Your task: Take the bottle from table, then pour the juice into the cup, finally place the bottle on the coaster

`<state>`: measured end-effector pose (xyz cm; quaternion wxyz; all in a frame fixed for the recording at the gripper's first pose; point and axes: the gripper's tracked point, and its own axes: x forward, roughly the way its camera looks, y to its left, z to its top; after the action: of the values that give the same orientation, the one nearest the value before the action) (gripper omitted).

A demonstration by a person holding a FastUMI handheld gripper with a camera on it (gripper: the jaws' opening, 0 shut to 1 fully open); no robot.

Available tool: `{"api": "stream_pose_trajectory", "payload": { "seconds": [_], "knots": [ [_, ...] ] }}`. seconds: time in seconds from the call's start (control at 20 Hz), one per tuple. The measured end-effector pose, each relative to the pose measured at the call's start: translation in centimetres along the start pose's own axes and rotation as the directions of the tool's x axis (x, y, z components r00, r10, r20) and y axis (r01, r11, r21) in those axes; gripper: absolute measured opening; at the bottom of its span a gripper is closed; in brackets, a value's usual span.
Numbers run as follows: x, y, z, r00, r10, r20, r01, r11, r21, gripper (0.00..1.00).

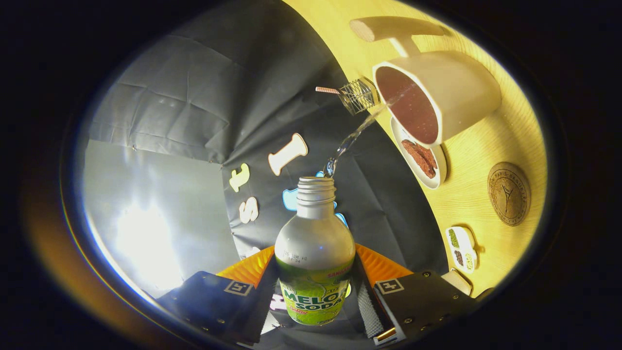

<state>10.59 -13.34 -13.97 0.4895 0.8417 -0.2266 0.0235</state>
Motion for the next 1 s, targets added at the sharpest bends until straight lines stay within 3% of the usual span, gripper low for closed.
{"api": "stream_pose_trajectory", "payload": {
  "seconds": [0.4, 1.0],
  "knots": [
    [0.9, 0.2, 0.0, 1.0, 0.006, 0.029, -0.008, 0.999, 0.036, 0.77],
    [0.9, -2.9, 3.1, 0.996, -0.051, 0.07, 0.048, 0.998, 0.041, 0.77]
  ]
}}
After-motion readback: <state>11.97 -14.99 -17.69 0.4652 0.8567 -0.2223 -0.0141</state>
